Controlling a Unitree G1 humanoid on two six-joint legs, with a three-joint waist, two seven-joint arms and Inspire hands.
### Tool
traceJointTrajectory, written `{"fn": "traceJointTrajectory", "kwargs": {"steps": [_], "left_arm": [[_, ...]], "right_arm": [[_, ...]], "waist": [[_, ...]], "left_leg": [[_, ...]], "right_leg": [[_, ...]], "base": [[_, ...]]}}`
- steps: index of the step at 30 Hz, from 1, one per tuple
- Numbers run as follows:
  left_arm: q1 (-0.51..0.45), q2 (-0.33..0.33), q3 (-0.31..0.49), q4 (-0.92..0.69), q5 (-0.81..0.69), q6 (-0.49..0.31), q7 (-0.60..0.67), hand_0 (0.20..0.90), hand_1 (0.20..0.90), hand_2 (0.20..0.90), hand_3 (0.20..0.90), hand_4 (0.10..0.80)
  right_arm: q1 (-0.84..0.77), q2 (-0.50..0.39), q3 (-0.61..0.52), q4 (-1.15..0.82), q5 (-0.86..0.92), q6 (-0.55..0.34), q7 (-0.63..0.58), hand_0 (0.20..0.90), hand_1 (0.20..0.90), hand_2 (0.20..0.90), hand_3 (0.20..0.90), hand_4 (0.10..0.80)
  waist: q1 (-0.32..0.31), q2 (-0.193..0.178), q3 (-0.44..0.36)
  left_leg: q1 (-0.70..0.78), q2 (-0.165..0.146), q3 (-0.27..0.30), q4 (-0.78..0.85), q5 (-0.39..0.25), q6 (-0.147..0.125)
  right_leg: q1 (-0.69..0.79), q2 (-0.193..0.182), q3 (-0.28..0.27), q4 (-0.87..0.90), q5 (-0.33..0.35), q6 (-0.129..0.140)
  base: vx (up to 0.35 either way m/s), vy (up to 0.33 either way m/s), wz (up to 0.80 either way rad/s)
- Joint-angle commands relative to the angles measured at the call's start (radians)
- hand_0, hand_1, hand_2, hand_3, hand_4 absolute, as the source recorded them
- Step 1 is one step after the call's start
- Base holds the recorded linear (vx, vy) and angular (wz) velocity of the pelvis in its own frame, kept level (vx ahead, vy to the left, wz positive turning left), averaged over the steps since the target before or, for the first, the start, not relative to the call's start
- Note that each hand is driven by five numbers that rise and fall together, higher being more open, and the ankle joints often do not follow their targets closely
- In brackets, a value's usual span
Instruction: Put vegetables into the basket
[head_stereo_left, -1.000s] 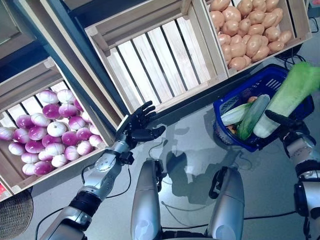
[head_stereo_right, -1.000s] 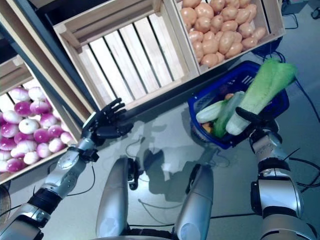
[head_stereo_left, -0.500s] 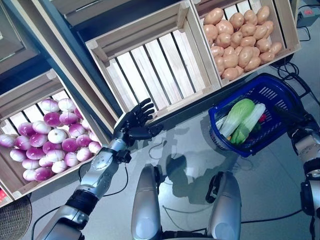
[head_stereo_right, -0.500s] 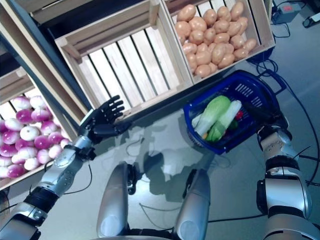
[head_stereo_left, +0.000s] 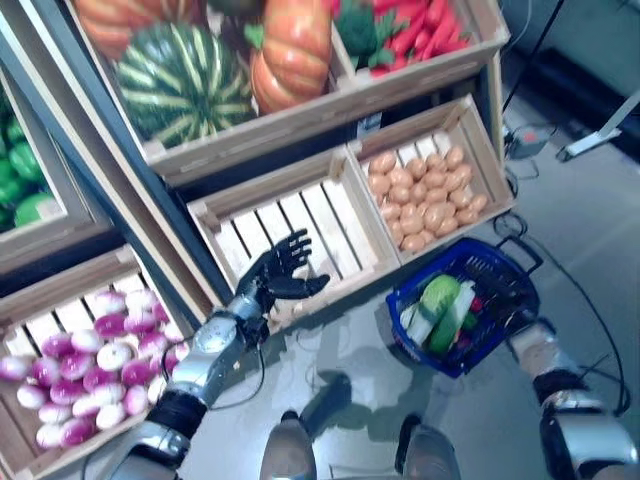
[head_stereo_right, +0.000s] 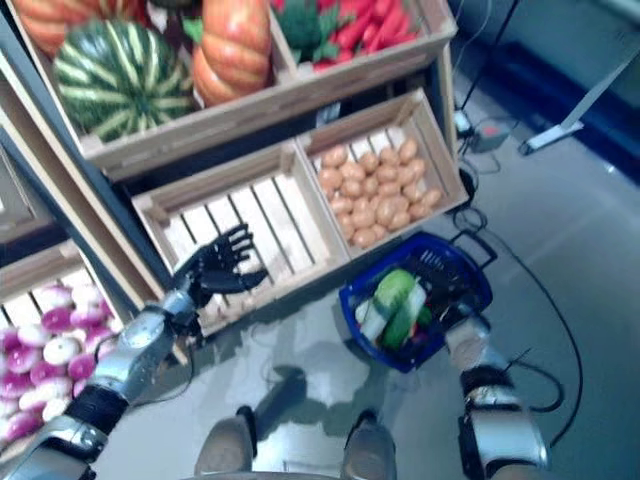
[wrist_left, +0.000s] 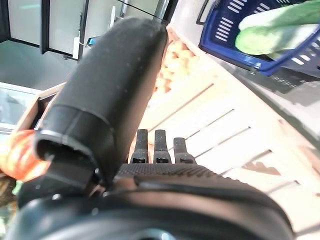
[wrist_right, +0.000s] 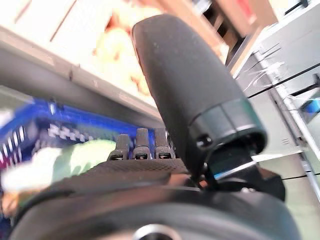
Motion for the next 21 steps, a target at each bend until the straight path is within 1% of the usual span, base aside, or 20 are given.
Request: {"fn": "traceJointTrajectory", "kwargs": {"steps": [1,2,3,4,5,7,9,10,13,14,16,17,19,21], "left_arm": [[0.043,-0.014,0.032,-0.014,0.078,-0.042,-0.009,0.9,0.9,0.9,0.9,0.8],[0.054,-0.019,0.031,-0.011,0.088,-0.049,-0.007,0.9,0.9,0.9,0.9,0.8],[0.087,-0.035,0.034,0.001,0.11,-0.055,-0.008,0.9,0.9,0.9,0.9,0.8],[0.094,-0.037,0.035,0.005,0.113,-0.059,-0.008,0.9,0.9,0.9,0.9,0.8],[0.121,-0.055,0.037,0.029,0.136,-0.07,-0.009,0.9,0.9,0.9,0.9,0.8],[0.147,-0.071,0.031,0.048,0.178,-0.1,-0.01,0.9,0.9,0.9,0.9,0.8],[0.171,-0.098,0.022,0.07,0.19,-0.118,-0.012,0.9,0.9,0.9,0.9,0.8],[0.178,-0.107,0.017,0.075,0.206,-0.129,-0.003,0.9,0.9,0.9,0.9,0.8],[0.198,-0.137,0.007,0.11,0.184,-0.131,0.026,0.9,0.9,0.9,0.9,0.8],[0.212,-0.157,0.004,0.146,0.209,-0.149,0.04,0.9,0.9,0.9,0.9,0.8],[0.215,-0.172,-0.015,0.172,0.246,-0.17,0.068,0.9,0.9,0.9,0.9,0.8],[0.21,-0.184,-0.033,0.187,0.28,-0.193,0.105,0.9,0.9,0.9,0.9,0.8],[0.195,-0.195,-0.057,0.194,0.258,-0.192,0.148,0.9,0.9,0.9,0.9,0.8],[0.186,-0.208,-0.064,0.21,0.271,-0.211,0.182,0.9,0.9,0.9,0.9,0.8]], "right_arm": [[0.056,0.039,0.023,-0.145,-0.022,-0.151,0.024,0.9,0.9,0.9,0.9,0.8],[0.076,0.053,0.032,-0.165,-0.023,-0.154,0.024,0.9,0.9,0.9,0.9,0.8],[0.134,0.099,0.063,-0.223,-0.04,-0.18,0.013,0.9,0.9,0.9,0.9,0.8],[0.146,0.108,0.071,-0.236,-0.046,-0.185,0.006,0.9,0.9,0.9,0.9,0.8],[0.196,0.152,0.104,-0.29,-0.069,-0.195,-0.011,0.9,0.9,0.9,0.9,0.8],[0.252,0.19,0.141,-0.345,-0.088,-0.198,-0.02,0.9,0.9,0.9,0.9,0.8],[0.312,0.221,0.181,-0.391,-0.114,-0.19,-0.03,0.9,0.9,0.9,0.9,0.8],[0.33,0.23,0.193,-0.4,-0.122,-0.19,-0.03,0.9,0.9,0.9,0.9,0.8],[0.377,0.262,0.238,-0.427,-0.141,-0.176,-0.033,0.9,0.9,0.9,0.9,0.8],[0.405,0.277,0.265,-0.436,-0.124,-0.181,-0.037,0.9,0.9,0.9,0.9,0.8],[0.418,0.289,0.294,-0.435,-0.12,-0.196,-0.053,0.9,0.9,0.9,0.9,0.8],[0.419,0.296,0.315,-0.424,-0.116,-0.194,-0.066,0.9,0.9,0.9,0.9,0.8],[0.41,0.31,0.341,-0.401,-0.108,-0.189,-0.055,0.9,0.9,0.9,0.9,0.8],[0.394,0.314,0.356,-0.382,-0.114,-0.212,-0.055,0.9,0.9,0.9,0.9,0.8]], "waist": [[0.004,-0.014,-0.096],[0.002,-0.013,-0.099],[-0.007,-0.011,-0.109],[-0.009,-0.011,-0.111],[-0.021,-0.009,-0.119],[-0.037,-0.006,-0.124],[-0.052,-0.004,-0.128],[-0.055,-0.004,-0.129],[-0.069,-0.005,-0.126],[-0.077,-0.007,-0.12],[-0.082,-0.007,-0.116],[-0.084,-0.005,-0.114],[-0.081,-0.003,-0.113],[-0.076,-0.003,-0.11]], "left_leg": [[0.031,-0.04,0.019,-0.126,0.085,0.042],[0.04,-0.042,0.021,-0.144,0.092,0.042],[0.064,-0.047,0.03,-0.191,0.108,0.042],[0.07,-0.048,0.032,-0.201,0.111,0.043],[0.093,-0.052,0.038,-0.241,0.121,0.043],[0.112,-0.058,0.047,-0.276,0.132,0.043],[0.114,-0.065,0.047,-0.297,0.134,0.046],[0.112,-0.067,0.046,-0.299,0.133,0.047],[0.115,-0.073,0.051,-0.298,0.128,0.054],[0.12,-0.073,0.056,-0.296,0.127,0.057],[0.125,-0.074,0.057,-0.298,0.124,0.058],[0.127,-0.078,0.055,-0.299,0.122,0.059],[0.131,-0.085,0.05,-0.299,0.118,0.062],[0.138,-0.088,0.046,-0.299,0.115,0.064]], "right_leg": [[0.059,0.02,0.023,-0.16,0.128,-0.048],[0.065,0.022,0.026,-0.177,0.136,-0.047],[0.082,0.029,0.034,-0.218,0.157,-0.044],[0.085,0.03,0.035,-0.226,0.16,-0.043],[0.099,0.038,0.042,-0.259,0.174,-0.041],[0.11,0.048,0.05,-0.287,0.186,-0.041],[0.111,0.056,0.055,-0.302,0.191,-0.04],[0.11,0.057,0.056,-0.304,0.192,-0.039],[0.107,0.06,0.063,-0.295,0.186,-0.04],[0.109,0.059,0.065,-0.29,0.184,-0.04],[0.112,0.06,0.067,-0.29,0.182,-0.042],[0.116,0.06,0.068,-0.292,0.181,-0.041],[0.122,0.059,0.065,-0.295,0.179,-0.043],[0.13,0.058,0.062,-0.296,0.177,-0.044]], "base": [[0.039,0.034,-0.05],[0.021,0.034,-0.12],[0.019,0.027,-0.13],[0.035,0.043,-0.14],[0.026,0.035,-0.12],[0.026,0.05,-0.22],[0.002,0.038,-0.16],[0.0,0.0,0.0],[0.0,0.0,0.0],[0.0,0.0,0.0],[0.0,0.0,0.0],[0.001,0.036,-0.01],[0.001,0.018,-0.02],[0.0,0.0,0.0]]}}
